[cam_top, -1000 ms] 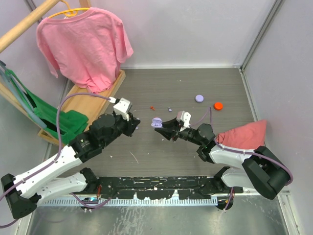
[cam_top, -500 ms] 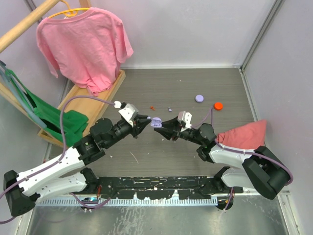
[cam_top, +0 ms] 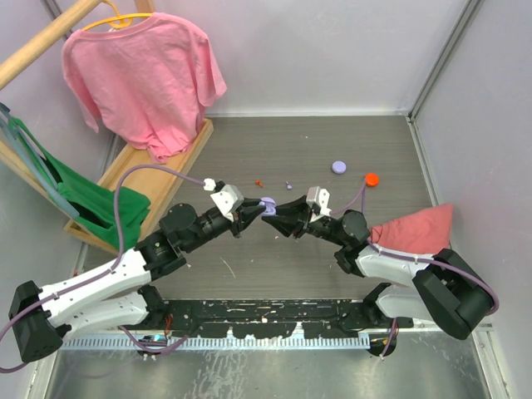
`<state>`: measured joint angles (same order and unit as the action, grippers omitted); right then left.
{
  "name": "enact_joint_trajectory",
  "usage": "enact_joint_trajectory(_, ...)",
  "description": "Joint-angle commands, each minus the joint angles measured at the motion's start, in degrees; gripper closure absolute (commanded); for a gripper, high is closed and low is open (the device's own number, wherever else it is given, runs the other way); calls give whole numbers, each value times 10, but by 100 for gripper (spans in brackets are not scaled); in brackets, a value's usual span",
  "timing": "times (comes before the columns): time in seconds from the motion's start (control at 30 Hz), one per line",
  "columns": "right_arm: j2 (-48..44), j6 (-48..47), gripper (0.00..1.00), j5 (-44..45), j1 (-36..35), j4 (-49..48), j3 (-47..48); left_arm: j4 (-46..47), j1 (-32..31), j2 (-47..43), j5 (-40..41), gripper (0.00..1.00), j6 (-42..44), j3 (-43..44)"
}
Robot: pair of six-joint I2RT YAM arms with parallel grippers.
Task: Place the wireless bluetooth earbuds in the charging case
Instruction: Place the earbud in the charging case.
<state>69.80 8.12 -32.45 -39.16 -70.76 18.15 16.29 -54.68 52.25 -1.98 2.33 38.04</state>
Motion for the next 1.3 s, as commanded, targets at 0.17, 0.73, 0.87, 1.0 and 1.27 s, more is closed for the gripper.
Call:
enact_joint_trajectory(0.17, -28, 9, 99, 8, -3, -55, 6, 63, -6, 2, -11, 99, 22, -3)
enact_joint_trajectory(0.73, -30, 5, 99, 10, -3, -52, 7, 64, -11, -23, -41, 88, 25, -26)
enact_joint_trajectory(0.87, -30, 5, 99, 9, -3, -52, 6, 53, -11, -22, -54, 84, 25, -25)
enact_joint_trajectory(1.0, -32, 4, 99, 10, -2, -52, 5, 39, -12, -16, -67, 80, 24, -17)
enact_joint_trajectory(1.27, -36, 1, 99, 10, -3, -51, 0, 12, -13, -11, -75, 73, 19, -7)
